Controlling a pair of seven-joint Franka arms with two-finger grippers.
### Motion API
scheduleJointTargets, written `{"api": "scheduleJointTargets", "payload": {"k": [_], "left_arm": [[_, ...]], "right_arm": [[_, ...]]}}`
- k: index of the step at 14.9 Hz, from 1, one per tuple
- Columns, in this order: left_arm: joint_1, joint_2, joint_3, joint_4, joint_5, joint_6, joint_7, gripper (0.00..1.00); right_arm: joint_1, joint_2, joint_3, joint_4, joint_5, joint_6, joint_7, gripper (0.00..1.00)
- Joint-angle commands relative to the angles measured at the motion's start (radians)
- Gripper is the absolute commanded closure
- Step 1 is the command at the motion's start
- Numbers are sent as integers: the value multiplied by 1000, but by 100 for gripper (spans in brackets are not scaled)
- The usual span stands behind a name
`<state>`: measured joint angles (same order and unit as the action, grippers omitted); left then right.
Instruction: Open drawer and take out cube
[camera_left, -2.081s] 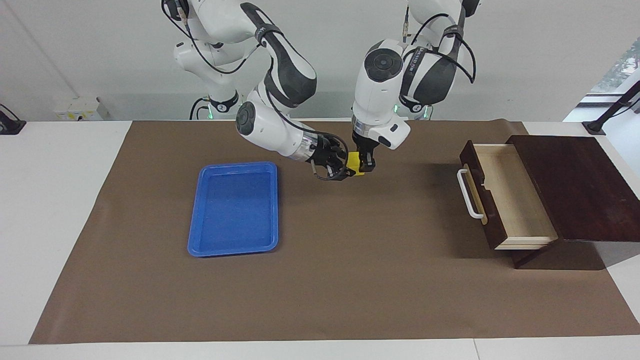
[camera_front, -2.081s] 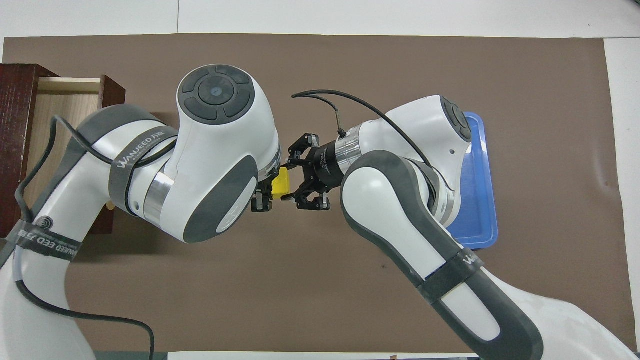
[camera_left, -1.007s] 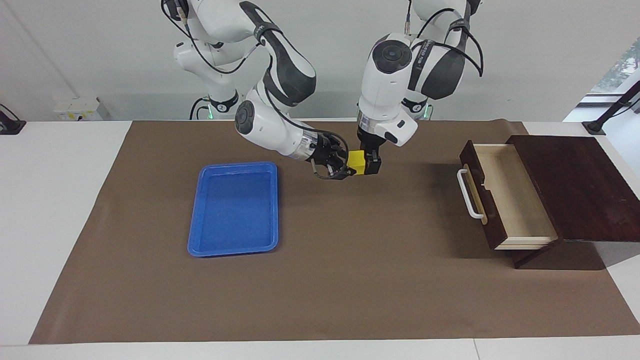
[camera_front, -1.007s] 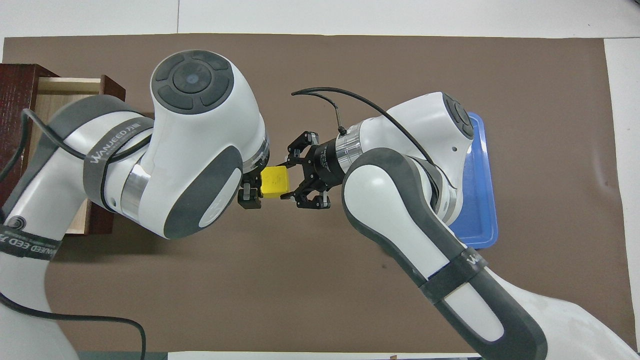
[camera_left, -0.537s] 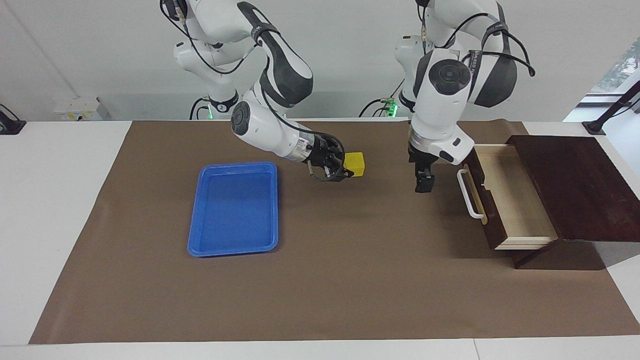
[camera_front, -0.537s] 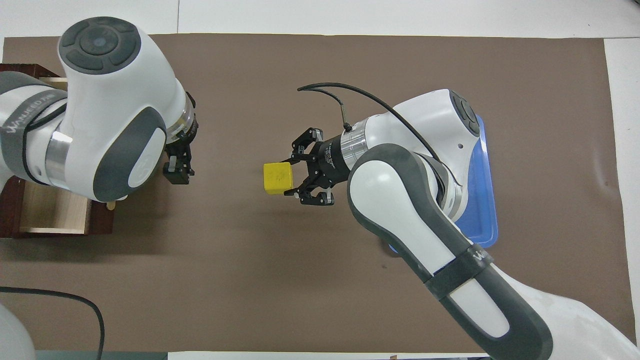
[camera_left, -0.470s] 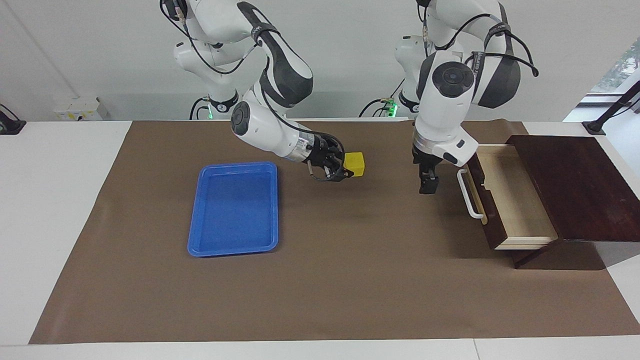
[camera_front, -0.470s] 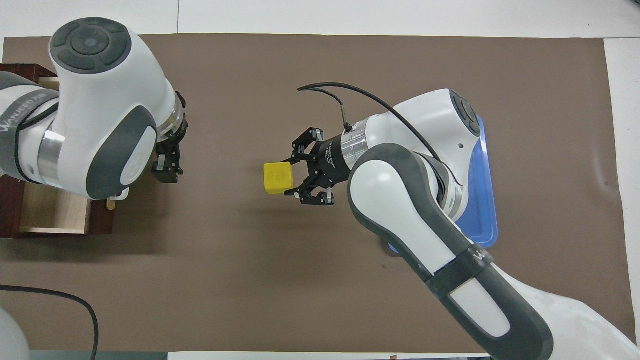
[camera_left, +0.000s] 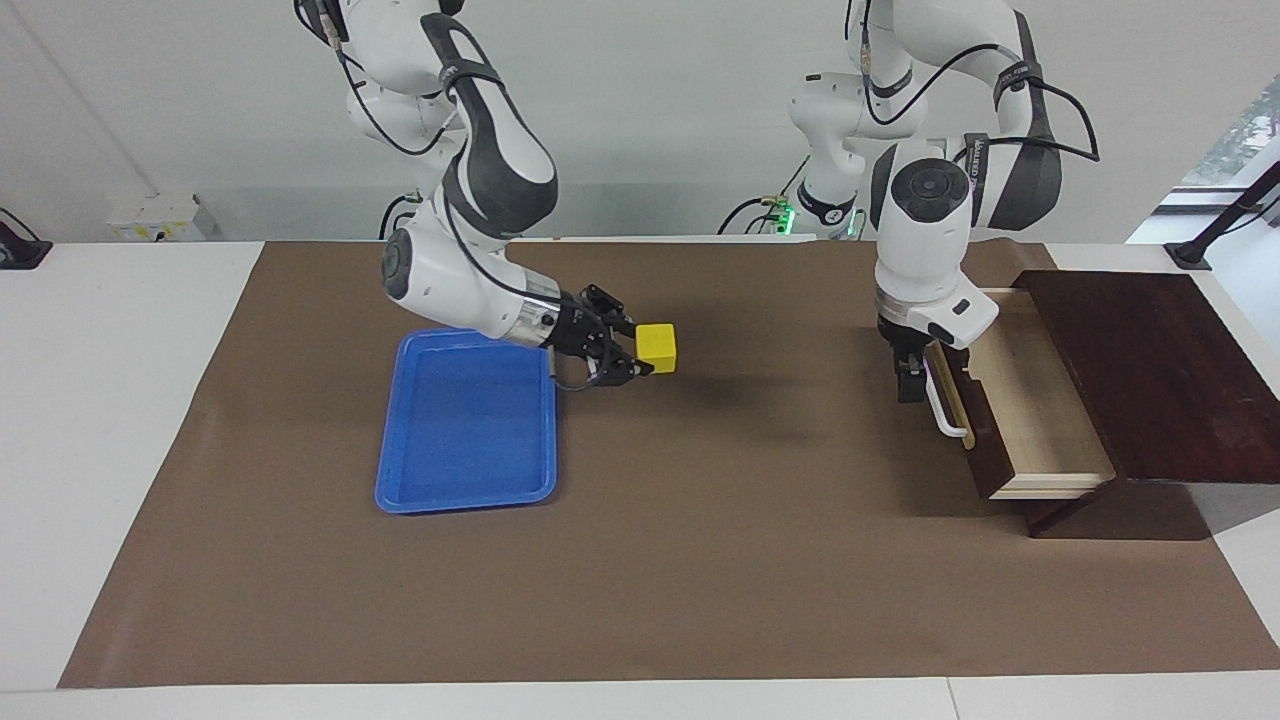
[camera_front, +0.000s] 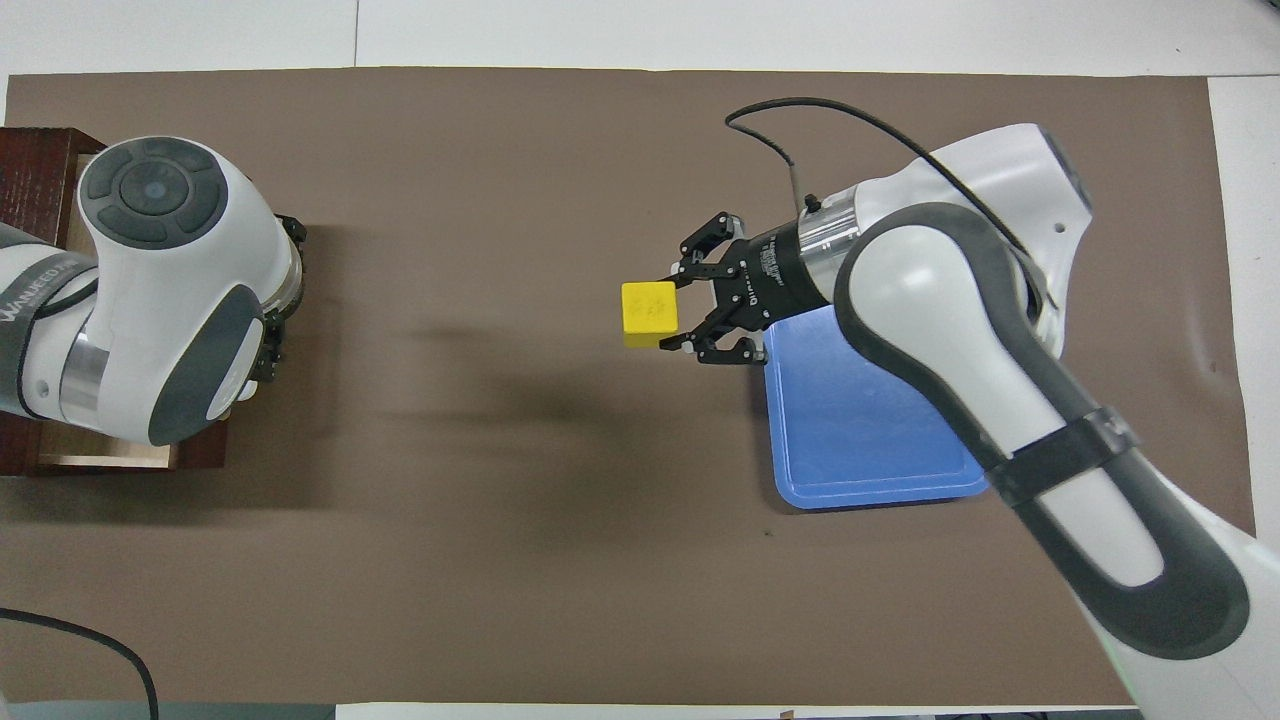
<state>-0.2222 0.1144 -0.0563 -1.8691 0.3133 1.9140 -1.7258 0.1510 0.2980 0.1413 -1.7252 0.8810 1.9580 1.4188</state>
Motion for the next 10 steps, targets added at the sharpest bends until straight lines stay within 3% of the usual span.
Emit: {"api": "scheduleJointTargets", "payload": {"k": [1,6,10], "left_arm": [[56,-42,-7,-67,35,63,52,0],[124,-39,-8,-84,36,135,150,0],[200,-35,-8,-84,36,160,244,0]], "right_arm": [[-89,10,6,3,-45,-27,-70,100],[-230,15,4,-88,-143,-28,-274,100],[-310,82,3,-96,-226,-34,-386,100]]}}
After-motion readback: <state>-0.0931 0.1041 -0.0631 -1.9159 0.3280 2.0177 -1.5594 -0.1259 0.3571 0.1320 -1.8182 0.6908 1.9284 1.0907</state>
